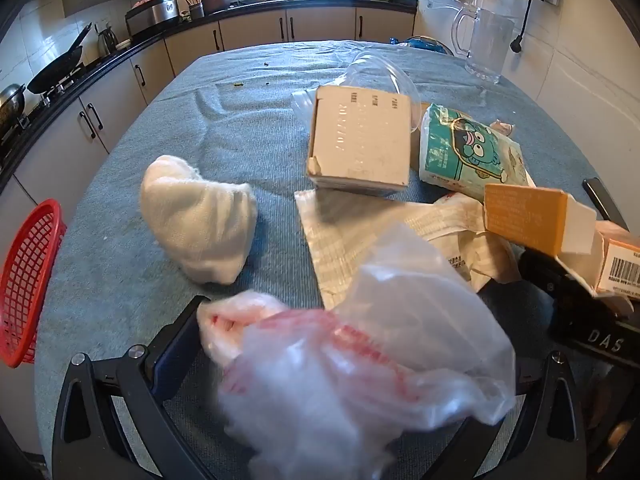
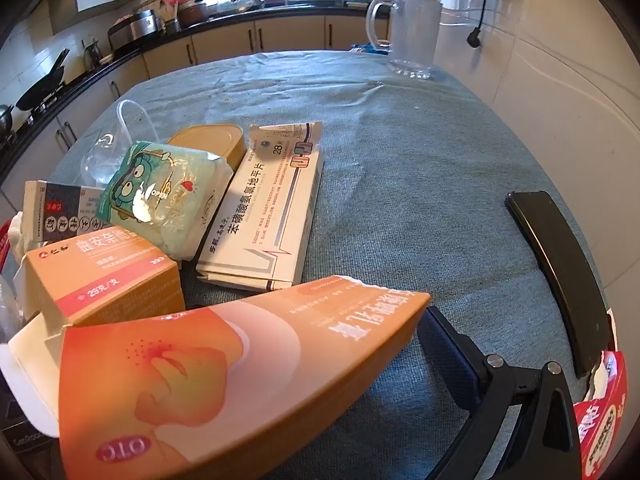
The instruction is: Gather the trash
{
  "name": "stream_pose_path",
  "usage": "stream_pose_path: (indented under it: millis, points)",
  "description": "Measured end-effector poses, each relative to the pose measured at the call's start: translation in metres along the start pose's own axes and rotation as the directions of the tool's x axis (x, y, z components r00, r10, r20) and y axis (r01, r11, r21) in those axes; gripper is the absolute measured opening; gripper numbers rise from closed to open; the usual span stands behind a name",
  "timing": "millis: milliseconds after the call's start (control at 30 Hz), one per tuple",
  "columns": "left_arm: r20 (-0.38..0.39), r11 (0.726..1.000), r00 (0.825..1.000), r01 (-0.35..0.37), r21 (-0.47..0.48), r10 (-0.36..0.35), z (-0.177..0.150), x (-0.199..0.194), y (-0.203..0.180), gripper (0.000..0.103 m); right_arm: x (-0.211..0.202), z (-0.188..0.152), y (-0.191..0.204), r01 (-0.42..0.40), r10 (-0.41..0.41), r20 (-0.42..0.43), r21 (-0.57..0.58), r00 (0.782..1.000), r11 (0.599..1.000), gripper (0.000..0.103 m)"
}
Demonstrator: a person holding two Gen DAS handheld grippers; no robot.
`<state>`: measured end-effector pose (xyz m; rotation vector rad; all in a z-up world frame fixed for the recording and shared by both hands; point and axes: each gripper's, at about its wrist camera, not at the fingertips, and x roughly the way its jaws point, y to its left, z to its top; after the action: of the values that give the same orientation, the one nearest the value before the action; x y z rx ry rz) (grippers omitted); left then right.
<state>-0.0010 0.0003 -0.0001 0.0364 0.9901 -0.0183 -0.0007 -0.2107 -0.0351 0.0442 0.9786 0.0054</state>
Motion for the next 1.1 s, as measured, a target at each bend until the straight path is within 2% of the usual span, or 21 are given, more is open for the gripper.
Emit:
stream_pose_path:
  millis: [100, 167, 267, 333, 400, 467, 500, 600, 667, 733, 767, 833, 900, 1000, 1100]
  points:
    - [0.005, 1.0, 1.0, -0.003, 0.013, 0.003, -0.004, -0.005, 0.003, 0.103, -0.019, -0.015, -0.006, 0.008, -0.008, 0.007, 0.014, 1.0, 1.0, 0.103]
    - [0.089, 1.0, 0.996, 0.002, -0.003, -0.002, -0.019, -0.024, 0.011, 0.103, -0.037, -0.027, -0.01, 0.015, -0.016, 0.03, 0.024, 0.999, 1.0, 0.103]
    - [0.147, 1.0, 0.989, 0.007, 0.011, -0.008, -0.043, -0.047, 0.022, 0.103, -0.063, -0.035, -0.006, 0.026, -0.027, 0.074, 0.012, 0.997, 1.0, 0.103]
    - [0.183, 0.999, 0.983, -0.03, 0.012, 0.027, -0.056, -0.062, 0.014, 0.103, -0.088, -0.047, -0.004, 0.012, -0.012, 0.129, 0.004, 0.992, 1.0, 0.103]
    - [0.221, 0.999, 0.975, -0.033, 0.003, 0.032, -0.067, -0.082, 0.016, 0.103, -0.114, -0.056, 0.0, -0.002, 0.003, 0.183, -0.002, 0.983, 1.0, 0.103]
    - [0.266, 0.999, 0.963, -0.048, -0.005, 0.048, -0.081, -0.104, 0.02, 0.103, -0.14, -0.064, 0.009, -0.015, 0.02, 0.254, -0.022, 0.967, 1.0, 0.103]
    - [0.302, 0.998, 0.952, -0.056, -0.015, 0.058, -0.091, -0.118, 0.024, 0.103, -0.153, -0.069, 0.012, -0.016, 0.024, 0.296, -0.03, 0.955, 0.999, 0.103]
    - [0.367, 0.996, 0.926, -0.078, -0.049, 0.091, -0.101, -0.148, 0.037, 0.103, -0.192, -0.088, 0.027, -0.023, 0.036, 0.423, -0.037, 0.905, 0.999, 0.103]
    - [0.421, 0.991, 0.898, -0.104, -0.082, 0.129, -0.114, -0.167, 0.041, 0.103, -0.211, -0.101, 0.036, -0.054, 0.071, 0.485, -0.049, 0.872, 0.997, 0.103]
    - [0.461, 0.986, 0.873, -0.113, -0.122, 0.157, -0.134, -0.185, 0.057, 0.103, -0.217, -0.11, 0.044, -0.086, 0.117, 0.487, -0.086, 0.866, 0.993, 0.103]
    - [0.477, 0.984, 0.863, -0.114, -0.138, 0.167, -0.14, -0.19, 0.064, 0.103, -0.215, -0.116, 0.053, -0.111, 0.156, 0.472, -0.122, 0.868, 0.986, 0.103]
    - [0.492, 0.976, 0.847, -0.131, -0.174, 0.201, -0.155, -0.199, 0.074, 0.103, -0.211, -0.128, 0.06, -0.137, 0.18, 0.445, -0.127, 0.877, 0.982, 0.103]
    - [0.491, 0.969, 0.842, -0.141, -0.202, 0.225, -0.169, -0.201, 0.083, 0.103, -0.211, -0.138, 0.066, -0.188, 0.227, 0.426, -0.131, 0.876, 0.973, 0.103]
    - [0.489, 0.958, 0.83, -0.18, -0.222, 0.27, -0.183, -0.2, 0.096, 0.103, -0.211, -0.144, 0.078, -0.124, 0.187, 0.447, -0.167, 0.875, 0.978, 0.103]
    - [0.478, 0.949, 0.828, -0.187, -0.254, 0.292, -0.189, -0.197, 0.106, 0.103, -0.212, -0.146, 0.084, -0.1, 0.176, 0.459, -0.186, 0.871, 0.977, 0.103]
